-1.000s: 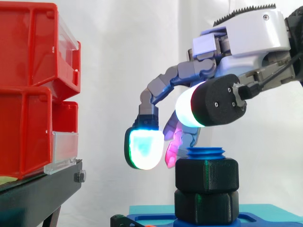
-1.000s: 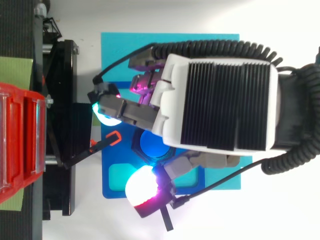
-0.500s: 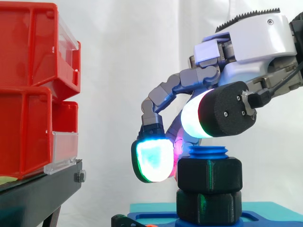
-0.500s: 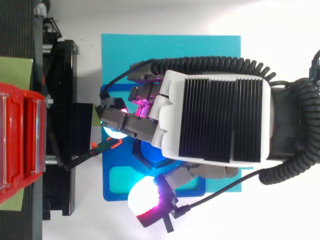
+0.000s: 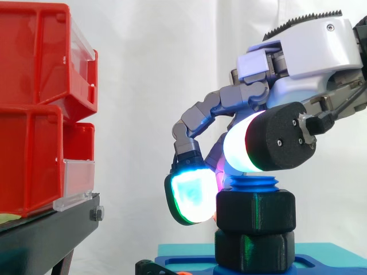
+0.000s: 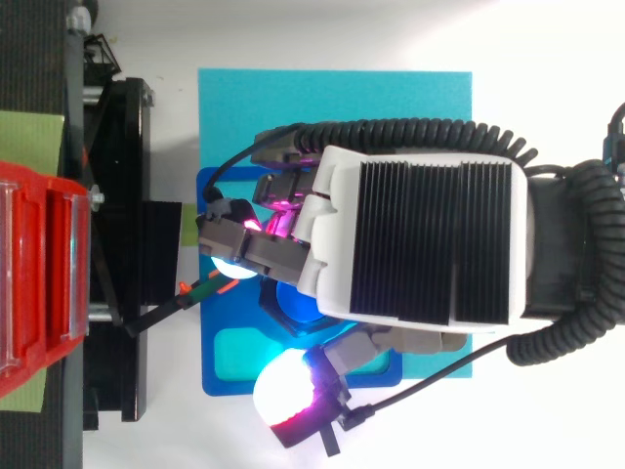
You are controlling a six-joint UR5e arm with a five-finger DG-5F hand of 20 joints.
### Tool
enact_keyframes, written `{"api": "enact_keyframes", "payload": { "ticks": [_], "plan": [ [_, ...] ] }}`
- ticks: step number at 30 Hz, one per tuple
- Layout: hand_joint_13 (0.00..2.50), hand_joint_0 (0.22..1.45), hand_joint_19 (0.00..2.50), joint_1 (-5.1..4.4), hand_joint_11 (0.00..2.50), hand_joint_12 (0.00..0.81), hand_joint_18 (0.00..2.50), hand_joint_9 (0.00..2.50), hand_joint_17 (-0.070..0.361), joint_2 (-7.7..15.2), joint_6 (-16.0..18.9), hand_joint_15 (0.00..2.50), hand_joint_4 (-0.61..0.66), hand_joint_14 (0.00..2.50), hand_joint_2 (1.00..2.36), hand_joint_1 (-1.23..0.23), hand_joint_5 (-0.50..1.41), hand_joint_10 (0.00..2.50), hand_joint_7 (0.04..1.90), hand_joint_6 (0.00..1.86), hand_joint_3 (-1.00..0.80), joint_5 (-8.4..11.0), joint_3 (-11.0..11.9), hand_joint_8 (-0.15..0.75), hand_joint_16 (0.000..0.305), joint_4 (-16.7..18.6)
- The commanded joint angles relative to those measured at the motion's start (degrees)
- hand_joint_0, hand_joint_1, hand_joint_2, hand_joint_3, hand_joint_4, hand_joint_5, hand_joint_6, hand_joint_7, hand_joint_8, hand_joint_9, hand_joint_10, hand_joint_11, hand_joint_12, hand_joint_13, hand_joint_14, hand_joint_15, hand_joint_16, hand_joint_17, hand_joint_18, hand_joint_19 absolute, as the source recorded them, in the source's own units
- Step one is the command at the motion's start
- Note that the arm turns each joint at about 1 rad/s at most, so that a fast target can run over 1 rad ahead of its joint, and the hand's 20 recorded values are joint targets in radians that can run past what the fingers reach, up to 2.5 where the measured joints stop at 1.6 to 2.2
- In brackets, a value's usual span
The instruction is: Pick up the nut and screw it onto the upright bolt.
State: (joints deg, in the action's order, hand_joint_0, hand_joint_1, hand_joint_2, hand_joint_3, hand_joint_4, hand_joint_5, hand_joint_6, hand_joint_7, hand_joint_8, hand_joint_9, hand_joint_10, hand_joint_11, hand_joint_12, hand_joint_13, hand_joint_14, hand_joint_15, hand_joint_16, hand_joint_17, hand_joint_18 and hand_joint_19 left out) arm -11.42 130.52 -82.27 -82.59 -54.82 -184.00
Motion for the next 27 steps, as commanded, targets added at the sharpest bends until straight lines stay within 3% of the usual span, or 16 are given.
{"api": "enact_keyframes", "payload": {
  "ticks": [1, 13, 21, 27],
  "plan": [
    [1.00, 0.52, 0.17, 0.17, 0.02, 0.199, 0.75, 1.15, 0.049, 0.0, 0.0, 0.01, 0.29, 0.00, 1.00, -0.34, -0.04, 0.00, 1.16, 0.50, -0.50, -0.20, 0.0, 0.273, 0.022, -0.5],
    [1.00, 0.52, 0.16, 1.40, 0.01, 0.198, 0.75, 1.16, 0.049, 0.0, -0.3, 0.01, 0.26, 0.00, 1.00, -0.35, -0.04, 0.00, 1.21, 0.50, -0.50, -1.70, -0.1, 0.271, 0.022, -1.7],
    [1.02, 0.52, 0.17, 2.36, 0.03, 0.194, 0.77, 1.19, 0.047, 0.0, -0.6, 0.01, 0.19, 0.00, 1.00, -0.35, -0.03, 0.00, 1.38, 0.50, -0.50, -2.75, -0.6, 0.277, 0.021, -1.4],
    [1.05, 0.52, 0.17, 2.98, 0.04, 0.189, 0.80, 1.24, 0.046, 0.0, -1.0, 0.00, 0.14, 0.00, 1.00, -0.35, -0.04, 0.00, 1.25, 0.60, -0.50, -3.19, -0.7, 0.286, 0.020, -1.1]
  ]
}}
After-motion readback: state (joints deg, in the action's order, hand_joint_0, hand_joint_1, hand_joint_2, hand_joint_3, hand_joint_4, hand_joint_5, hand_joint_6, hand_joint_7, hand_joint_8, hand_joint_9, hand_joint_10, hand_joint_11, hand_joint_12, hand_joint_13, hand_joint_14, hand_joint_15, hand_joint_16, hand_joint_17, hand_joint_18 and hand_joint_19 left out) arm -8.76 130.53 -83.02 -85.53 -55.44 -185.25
